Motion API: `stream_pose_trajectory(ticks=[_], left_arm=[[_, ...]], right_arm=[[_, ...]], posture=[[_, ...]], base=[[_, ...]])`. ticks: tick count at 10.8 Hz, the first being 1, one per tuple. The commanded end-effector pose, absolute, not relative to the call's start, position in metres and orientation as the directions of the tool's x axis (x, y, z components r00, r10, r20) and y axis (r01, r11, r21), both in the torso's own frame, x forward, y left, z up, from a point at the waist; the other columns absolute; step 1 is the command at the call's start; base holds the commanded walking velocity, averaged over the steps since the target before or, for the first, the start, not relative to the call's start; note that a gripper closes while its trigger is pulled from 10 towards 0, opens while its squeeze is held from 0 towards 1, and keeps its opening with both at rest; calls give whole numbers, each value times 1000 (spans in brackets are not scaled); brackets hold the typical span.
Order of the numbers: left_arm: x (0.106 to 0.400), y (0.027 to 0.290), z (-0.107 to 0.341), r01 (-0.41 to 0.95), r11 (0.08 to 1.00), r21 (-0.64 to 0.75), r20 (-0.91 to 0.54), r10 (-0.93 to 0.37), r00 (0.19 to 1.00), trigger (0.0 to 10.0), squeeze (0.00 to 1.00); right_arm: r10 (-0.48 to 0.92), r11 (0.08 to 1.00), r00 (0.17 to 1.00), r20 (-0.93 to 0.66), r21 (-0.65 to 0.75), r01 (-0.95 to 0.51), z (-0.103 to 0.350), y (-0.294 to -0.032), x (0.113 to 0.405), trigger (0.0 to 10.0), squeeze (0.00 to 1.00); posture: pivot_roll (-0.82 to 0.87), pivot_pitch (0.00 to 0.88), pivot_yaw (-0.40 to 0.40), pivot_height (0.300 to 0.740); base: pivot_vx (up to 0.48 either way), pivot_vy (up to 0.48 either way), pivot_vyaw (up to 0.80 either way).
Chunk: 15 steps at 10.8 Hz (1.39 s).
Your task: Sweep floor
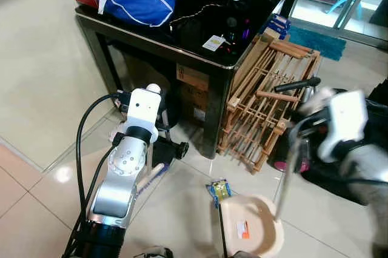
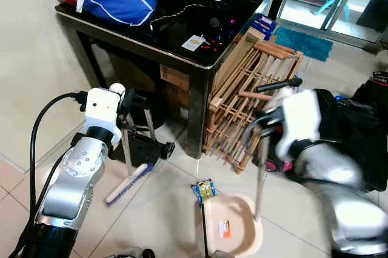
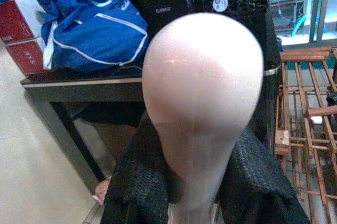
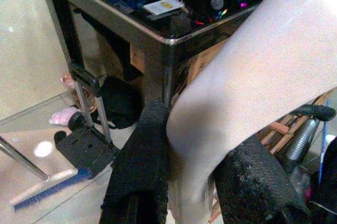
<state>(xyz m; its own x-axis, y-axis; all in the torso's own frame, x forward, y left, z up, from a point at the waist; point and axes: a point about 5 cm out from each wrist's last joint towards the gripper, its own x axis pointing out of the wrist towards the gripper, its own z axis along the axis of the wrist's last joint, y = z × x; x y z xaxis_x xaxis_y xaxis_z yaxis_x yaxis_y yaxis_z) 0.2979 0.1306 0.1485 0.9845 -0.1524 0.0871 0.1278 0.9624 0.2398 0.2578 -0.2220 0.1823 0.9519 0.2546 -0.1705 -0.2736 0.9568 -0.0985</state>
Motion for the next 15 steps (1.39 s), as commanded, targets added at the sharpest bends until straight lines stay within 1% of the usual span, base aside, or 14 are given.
stream_pose_trajectory(ticks=[1, 3, 4, 6, 7, 8, 9, 10, 11, 12, 13, 14, 15], left_arm=[[297, 130, 157, 120, 961, 249, 127, -155, 980, 10000, 0], [298, 129, 155, 127, 959, 255, 116, -161, 980, 10000, 0], [298, 127, 147, 141, 954, 265, 73, -166, 983, 10000, 0], [298, 123, 147, 151, 957, 249, 68, -172, 983, 10000, 0], [299, 122, 147, 164, 961, 224, 55, -180, 982, 10000, 0], [300, 120, 149, 183, 955, 234, 56, -202, 978, 10000, 0], [300, 120, 151, 179, 958, 225, 70, -199, 977, 10000, 0], [301, 120, 155, 167, 952, 258, 113, -201, 973, 10000, 0], [301, 120, 155, 169, 953, 253, 114, -202, 973, 10000, 0], [303, 120, 156, 168, 956, 241, 103, -198, 975, 10000, 0], [303, 122, 156, 162, 958, 235, 96, -188, 977, 10000, 0], [303, 123, 156, 158, 959, 235, 96, -185, 978, 10000, 0], [305, 125, 158, 149, 960, 236, 106, -178, 978, 10000, 0]], right_arm=[[260, 952, 961, -96, -137, -272, 203, -222, 257, 10000, 0], [217, 965, 970, -112, -125, -230, 192, -222, 258, 10000, 0], [106, 988, 989, -101, -98, -116, 176, -226, 258, 10000, 0], [7, 999, 996, -84, -47, -11, 156, -222, 258, 10000, 0], [-6, 999, 997, -71, -46, 3, 151, -217, 259, 10000, 0], [-12, 999, 999, -43, -46, 10, 151, -213, 262, 10000, 0], [-30, 999, 1000, -8, -42, 30, 151, -211, 263, 10000, 0], [-50, 998, 999, 13, -43, 50, 151, -212, 263, 10000, 0], [-57, 998, 998, 16, -41, 57, 150, -213, 263, 10000, 0], [-50, 998, 998, 26, -30, 51, 150, -213, 264, 8902, 0], [-41, 999, 998, 50, -22, 42, 152, -211, 264, 0, 0], [-39, 999, 998, 56, -24, 41, 153, -210, 264, 0, 0], [-41, 999, 997, 58, -24, 43, 152, -208, 267, 0, 0]], posture=[[-58, 53, 18, 740], [-54, 46, 18, 740], [-51, 44, 18, 740], [-46, 45, 20, 740], [-40, 48, 20, 740], [-38, 50, 22, 740], [-37, 52, 24, 740], [-37, 54, 27, 740], [-38, 54, 28, 740], [-39, 58, 27, 740], [-37, 55, 28, 740], [-36, 55, 28, 740], [-35, 55, 29, 740]], base=[[0, 0, 0], [0, 0, 0], [0, 0, 0], [0, 0, 0], [0, 0, -800], [0, 0, -800], [0, 0, -800], [0, 0, -800], [0, 0, -800], [0, 0, -800], [0, 0, 0], [0, 0, 0], [0, 0, -800]])
